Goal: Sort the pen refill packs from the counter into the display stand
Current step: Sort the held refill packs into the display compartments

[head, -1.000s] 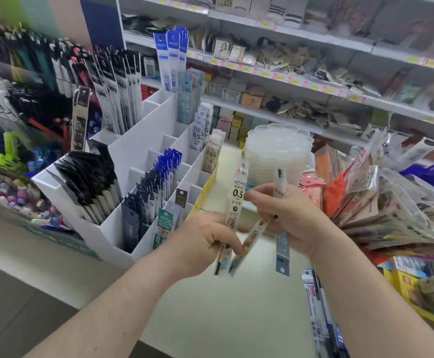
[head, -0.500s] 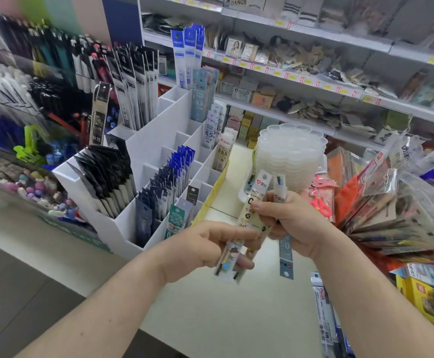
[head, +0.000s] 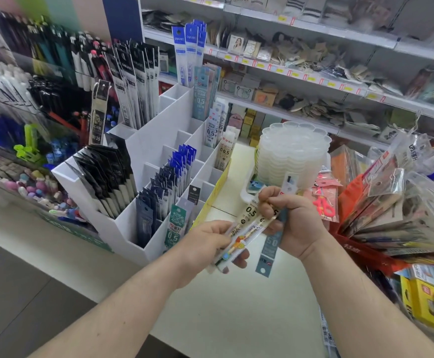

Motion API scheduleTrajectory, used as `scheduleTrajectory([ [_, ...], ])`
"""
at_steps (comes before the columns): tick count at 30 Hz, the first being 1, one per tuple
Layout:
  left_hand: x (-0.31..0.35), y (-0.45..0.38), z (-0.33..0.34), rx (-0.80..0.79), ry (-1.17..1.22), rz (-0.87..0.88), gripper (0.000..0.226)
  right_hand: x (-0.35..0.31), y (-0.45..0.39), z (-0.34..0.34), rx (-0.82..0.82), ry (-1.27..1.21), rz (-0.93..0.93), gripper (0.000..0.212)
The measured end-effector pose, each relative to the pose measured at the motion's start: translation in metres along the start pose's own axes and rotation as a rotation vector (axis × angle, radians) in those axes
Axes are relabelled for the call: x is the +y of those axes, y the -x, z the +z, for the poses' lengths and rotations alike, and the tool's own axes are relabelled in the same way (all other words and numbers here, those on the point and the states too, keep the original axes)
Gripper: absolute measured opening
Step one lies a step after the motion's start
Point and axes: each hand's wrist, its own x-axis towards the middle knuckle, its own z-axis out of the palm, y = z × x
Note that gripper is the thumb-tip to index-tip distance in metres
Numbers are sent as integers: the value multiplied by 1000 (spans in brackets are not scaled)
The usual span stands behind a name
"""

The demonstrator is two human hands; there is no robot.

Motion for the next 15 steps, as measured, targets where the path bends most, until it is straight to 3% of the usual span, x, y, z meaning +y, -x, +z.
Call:
scheduleTrajectory([
  [3, 1, 1, 5, -34, 113, -59, 27, 2, -1, 4, 121, 62, 12, 15],
  [6, -3, 0, 8, -123, 18, -50, 19, 0, -1, 11, 254, 268, -28, 16],
  [8, -4, -3, 8, -74, 20, -38, 9, -1, -3, 9, 368, 328, -76, 33],
  [11, -3, -6, 8, 73, 118, -38, 8, -12, -1, 0, 540, 210, -107, 34],
  [15, -1, -9, 17, 199, 311, -36, 9, -24, 11, -4, 437, -8, -54, 44],
])
